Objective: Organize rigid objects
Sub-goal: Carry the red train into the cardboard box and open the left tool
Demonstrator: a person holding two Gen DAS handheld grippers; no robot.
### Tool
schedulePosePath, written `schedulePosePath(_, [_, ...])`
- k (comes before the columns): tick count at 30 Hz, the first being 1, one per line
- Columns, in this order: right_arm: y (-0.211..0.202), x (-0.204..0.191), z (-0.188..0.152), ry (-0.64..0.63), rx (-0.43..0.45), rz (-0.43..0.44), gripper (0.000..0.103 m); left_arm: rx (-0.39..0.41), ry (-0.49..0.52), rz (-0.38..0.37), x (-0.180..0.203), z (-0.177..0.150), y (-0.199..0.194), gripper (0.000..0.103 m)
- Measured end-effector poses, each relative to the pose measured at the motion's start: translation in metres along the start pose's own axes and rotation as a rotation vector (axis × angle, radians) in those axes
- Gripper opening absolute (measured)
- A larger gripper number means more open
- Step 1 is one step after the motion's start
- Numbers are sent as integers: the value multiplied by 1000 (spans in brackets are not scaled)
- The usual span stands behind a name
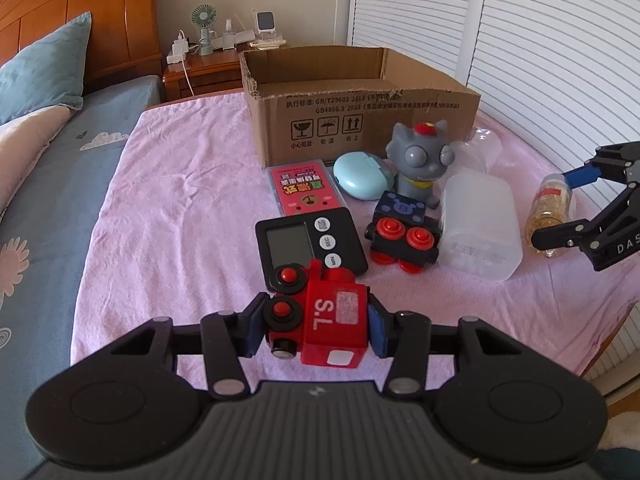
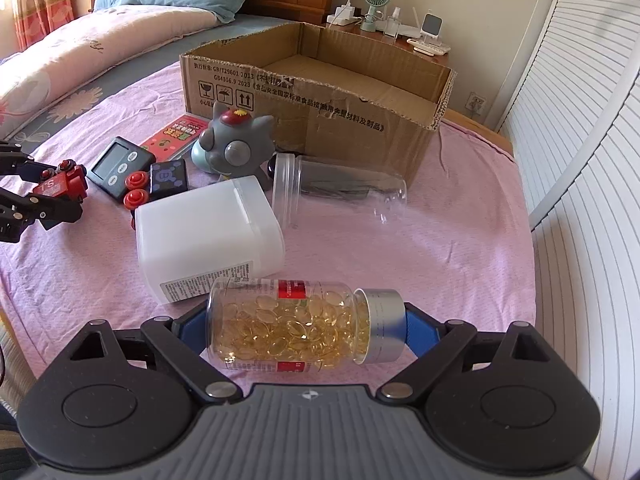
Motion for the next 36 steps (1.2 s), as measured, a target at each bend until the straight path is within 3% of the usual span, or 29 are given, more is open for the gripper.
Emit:
schedulePosePath(6, [-22, 10, 19, 18, 40, 42, 96, 16, 52, 3, 2, 34, -16, 48])
schedulePosePath(14, [-43, 25, 68, 7, 151, 55, 96, 63, 59, -39, 2, 117, -9, 48])
schedulePosePath(22, [-31, 46, 119, 26, 206, 56, 96, 81, 72, -4, -4, 203, 45, 48])
schedulePosePath(33, [-8, 56, 145, 29, 188, 47, 96, 37, 6, 33, -22, 249, 131, 49])
schedulePosePath(36, [-6, 56, 144, 33, 182, 43, 96, 65, 1, 79, -28, 253, 139, 73])
Point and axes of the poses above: each gripper's, at about its wrist camera, not at the fingertips, and y roughly the way its jaws point, x to its right, z to its top, the point moved 4 cm from there along y, roughly the way its jaws point
